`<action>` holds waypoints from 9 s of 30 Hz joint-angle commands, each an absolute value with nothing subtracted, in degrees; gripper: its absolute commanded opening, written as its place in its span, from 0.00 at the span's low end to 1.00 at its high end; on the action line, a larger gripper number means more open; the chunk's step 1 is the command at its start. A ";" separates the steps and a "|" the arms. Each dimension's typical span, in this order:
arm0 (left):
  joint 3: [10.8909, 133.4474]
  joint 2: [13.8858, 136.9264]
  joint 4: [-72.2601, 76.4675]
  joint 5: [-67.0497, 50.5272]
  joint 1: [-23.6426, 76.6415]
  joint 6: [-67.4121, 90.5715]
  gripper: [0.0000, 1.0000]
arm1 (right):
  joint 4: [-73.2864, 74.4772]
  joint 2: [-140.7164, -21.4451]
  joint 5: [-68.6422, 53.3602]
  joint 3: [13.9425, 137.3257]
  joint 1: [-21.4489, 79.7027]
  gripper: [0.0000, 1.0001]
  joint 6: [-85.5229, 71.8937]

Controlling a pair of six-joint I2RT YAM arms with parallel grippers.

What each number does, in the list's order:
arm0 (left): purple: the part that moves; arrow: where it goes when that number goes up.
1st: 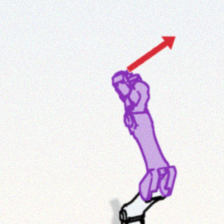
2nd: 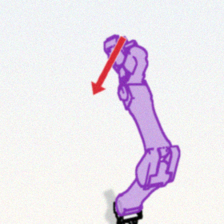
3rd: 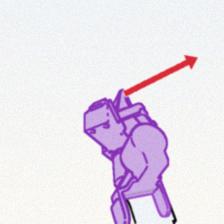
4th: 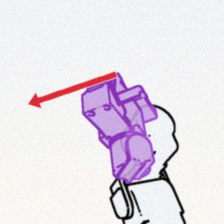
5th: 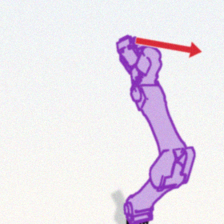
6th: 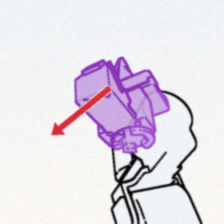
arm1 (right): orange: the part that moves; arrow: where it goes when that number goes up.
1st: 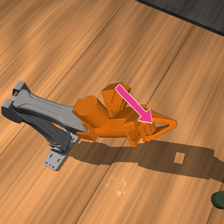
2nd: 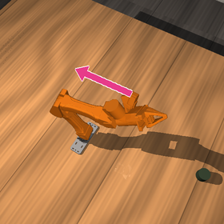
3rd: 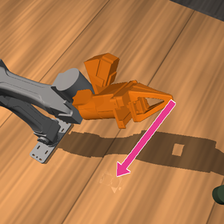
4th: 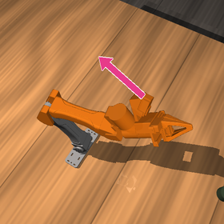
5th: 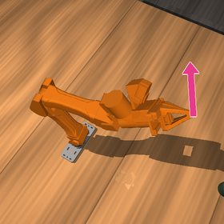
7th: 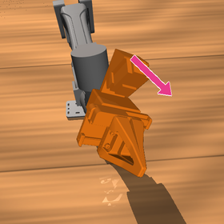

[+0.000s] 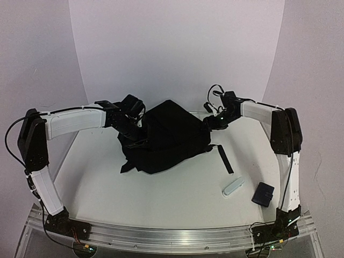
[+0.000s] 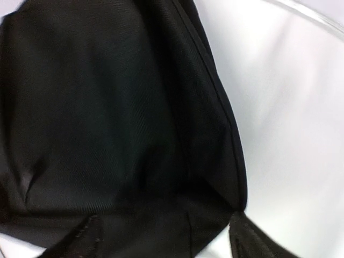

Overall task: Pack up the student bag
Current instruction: Zip the student bag at the center of the board, then unzip the student bag at the center of the board.

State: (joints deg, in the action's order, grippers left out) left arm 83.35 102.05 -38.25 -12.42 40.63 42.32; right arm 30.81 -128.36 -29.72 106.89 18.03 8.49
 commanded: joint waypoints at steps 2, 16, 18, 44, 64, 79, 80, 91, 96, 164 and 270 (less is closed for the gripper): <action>86.06 103.70 -34.04 -16.62 38.97 45.15 0.00 | 25.43 -113.44 -37.58 99.92 21.62 0.83 18.24; 82.15 100.97 -32.58 -18.02 36.89 48.04 0.00 | 19.52 -117.78 -34.45 96.22 44.06 0.67 22.01; 81.07 100.00 -32.37 -17.55 36.64 48.43 0.00 | 19.51 -118.40 -34.01 95.81 44.44 0.64 22.14; 72.06 89.57 -37.37 -8.56 28.41 46.06 0.00 | 24.76 -104.51 -21.53 74.90 33.93 0.00 42.99; 73.51 92.70 -27.81 -21.24 31.23 45.92 0.00 | 16.08 -114.40 -24.28 95.80 50.58 0.71 16.58; 76.12 95.81 -28.96 -16.74 26.85 45.20 0.00 | 13.62 -111.65 -20.93 87.55 52.10 0.00 17.27; 76.34 95.98 -28.79 -16.43 26.16 45.12 0.00 | 13.69 -109.85 -21.33 85.39 52.11 0.00 17.80; 77.27 97.73 -23.60 -26.69 23.53 43.83 0.00 | 18.31 -101.62 -21.97 76.71 52.75 0.55 21.69; 73.84 95.21 -21.36 -28.67 25.33 45.47 0.00 | 16.21 -110.85 -21.34 91.29 53.51 0.65 11.67; 94.02 109.88 -29.17 -23.54 20.94 40.59 0.38 | 15.47 -120.59 -30.92 106.71 58.23 0.37 3.73; 56.46 91.31 -26.15 -14.56 19.26 56.71 0.00 | 25.89 -126.40 -9.34 111.48 47.45 0.00 9.67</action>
